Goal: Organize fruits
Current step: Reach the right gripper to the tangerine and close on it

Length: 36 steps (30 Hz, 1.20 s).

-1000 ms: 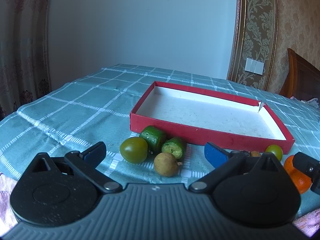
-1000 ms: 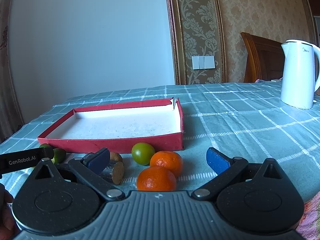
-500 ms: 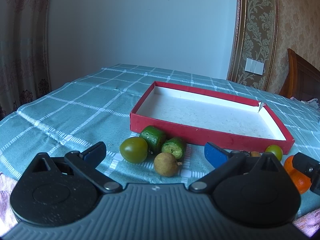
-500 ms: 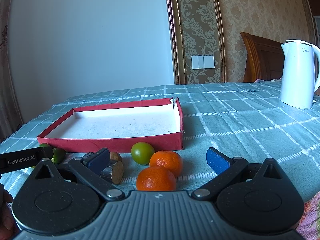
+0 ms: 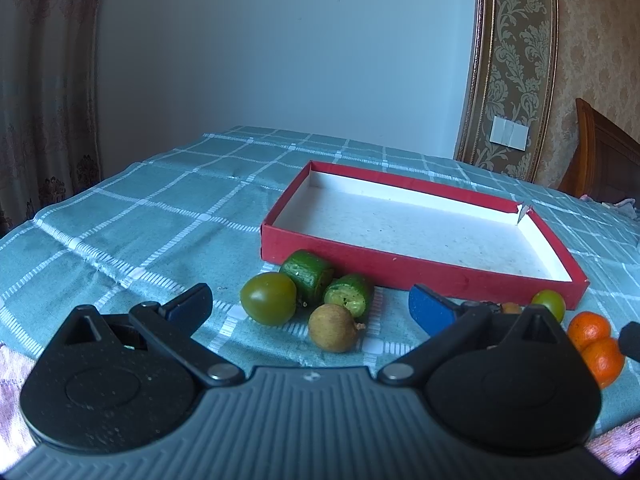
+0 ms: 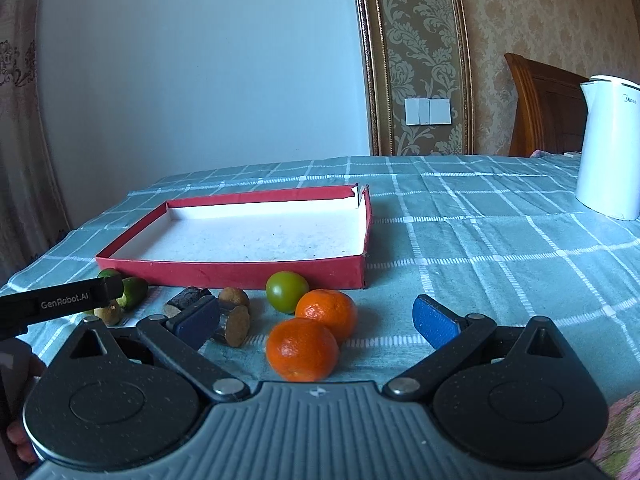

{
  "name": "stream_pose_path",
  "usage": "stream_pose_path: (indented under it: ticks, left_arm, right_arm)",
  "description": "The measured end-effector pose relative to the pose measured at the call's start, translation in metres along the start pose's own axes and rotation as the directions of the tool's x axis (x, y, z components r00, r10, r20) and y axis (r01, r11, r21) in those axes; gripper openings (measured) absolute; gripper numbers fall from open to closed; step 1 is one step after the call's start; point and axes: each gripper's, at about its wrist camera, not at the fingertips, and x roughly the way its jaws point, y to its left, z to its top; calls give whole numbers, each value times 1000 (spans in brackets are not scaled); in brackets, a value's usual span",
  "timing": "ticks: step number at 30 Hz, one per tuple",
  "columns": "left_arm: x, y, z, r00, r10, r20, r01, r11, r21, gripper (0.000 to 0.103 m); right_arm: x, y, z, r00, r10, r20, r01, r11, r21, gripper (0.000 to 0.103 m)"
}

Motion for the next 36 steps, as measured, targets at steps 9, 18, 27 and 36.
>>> stream_pose_path:
  ticks: [9,18,27,36]
  left_arm:
    - [-1,1,0,1000,-12,6,12,1000,-6,103]
    - [0,1,0,1000,-13,3,13,1000,-6,103]
    - [2,2,0,1000,-24,-8,24,1000,-10,103]
    - [3,2,1,999,-34,-14,34,999,-12,103]
  right_arm:
    - [-22,-29,-2,996,75,-38,-78,992,-100,103]
    - [-2,2,-9,985,128,-112,-146,974,-174,63]
    - [22,5,-6,983,99,-155,-122,982,-146,47]
    - [12,-2,-1,983,133,-130,-145,986,-86,42]
